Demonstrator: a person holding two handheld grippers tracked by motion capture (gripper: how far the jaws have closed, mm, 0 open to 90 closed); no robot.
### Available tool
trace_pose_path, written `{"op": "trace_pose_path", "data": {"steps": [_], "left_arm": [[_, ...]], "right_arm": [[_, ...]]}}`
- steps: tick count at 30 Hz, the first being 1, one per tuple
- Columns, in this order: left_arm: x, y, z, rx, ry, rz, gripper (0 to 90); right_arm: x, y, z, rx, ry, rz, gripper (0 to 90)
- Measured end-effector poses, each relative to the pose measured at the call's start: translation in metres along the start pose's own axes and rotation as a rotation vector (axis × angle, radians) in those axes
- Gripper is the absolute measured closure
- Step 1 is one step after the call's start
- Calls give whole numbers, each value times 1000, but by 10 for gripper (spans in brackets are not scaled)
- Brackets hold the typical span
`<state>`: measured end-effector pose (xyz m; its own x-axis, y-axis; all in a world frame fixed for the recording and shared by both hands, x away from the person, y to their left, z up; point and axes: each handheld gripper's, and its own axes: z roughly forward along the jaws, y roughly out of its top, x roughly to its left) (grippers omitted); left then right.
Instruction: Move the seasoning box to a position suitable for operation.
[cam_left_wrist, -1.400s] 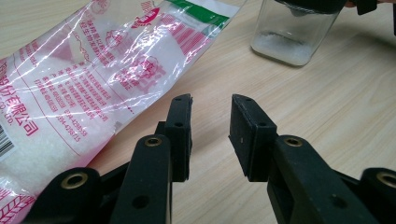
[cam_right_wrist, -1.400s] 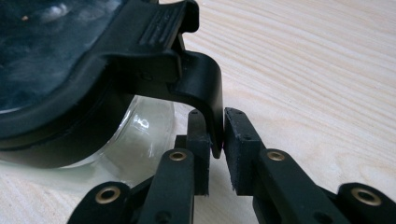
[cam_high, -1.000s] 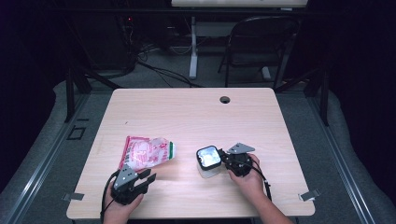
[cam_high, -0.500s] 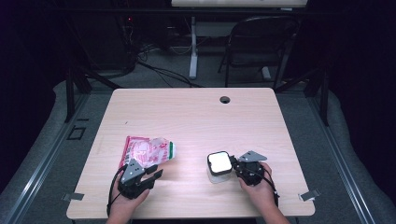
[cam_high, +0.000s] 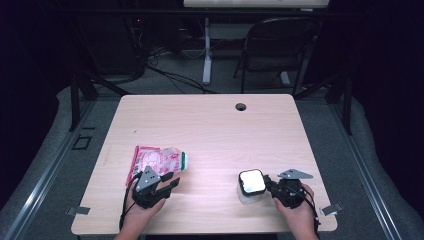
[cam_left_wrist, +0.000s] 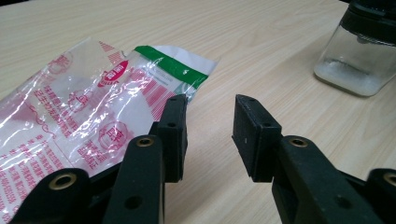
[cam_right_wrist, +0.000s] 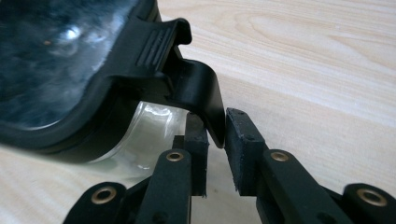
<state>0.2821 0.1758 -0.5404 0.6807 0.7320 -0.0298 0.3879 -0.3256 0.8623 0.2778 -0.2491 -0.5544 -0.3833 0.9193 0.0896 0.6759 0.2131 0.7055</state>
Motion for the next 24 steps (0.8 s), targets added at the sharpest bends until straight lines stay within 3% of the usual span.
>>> {"op": "trace_pose_path", "data": {"steps": [2, 6, 7, 9, 13, 16, 19, 20, 21, 24], "left_arm": [[-1, 0, -3, -7, 24, 12, 624], [-4, 1, -11, -43, 91, 34, 558], [-5, 1, -12, -54, 105, 28, 547], [-4, 0, -15, -56, 116, 23, 545], [-2, -3, -11, -11, 134, 15, 518], [1, -4, -5, 30, 153, 13, 440], [2, -5, 3, 66, 202, 43, 360], [2, -5, 6, 75, 216, 48, 360], [2, -6, 11, 103, 241, 80, 345], [1, -7, 17, 125, 263, 114, 345]], "right_arm": [[-1, -1, -4, -12, 13, 5, 755], [3, 8, -11, -9, 32, -92, 669], [4, 8, -12, -10, 19, -115, 651], [4, 8, -12, -4, 17, -128, 642], [-1, 8, -9, 4, 46, -95, 605], [-6, 9, -6, 3, 73, -70, 580], [-10, 8, -4, 12, 83, -65, 572], [-10, 8, -4, 12, 83, -65, 572], [-10, 7, -2, 16, 96, -52, 573], [-10, 6, -2, 17, 96, -49, 571]]}}
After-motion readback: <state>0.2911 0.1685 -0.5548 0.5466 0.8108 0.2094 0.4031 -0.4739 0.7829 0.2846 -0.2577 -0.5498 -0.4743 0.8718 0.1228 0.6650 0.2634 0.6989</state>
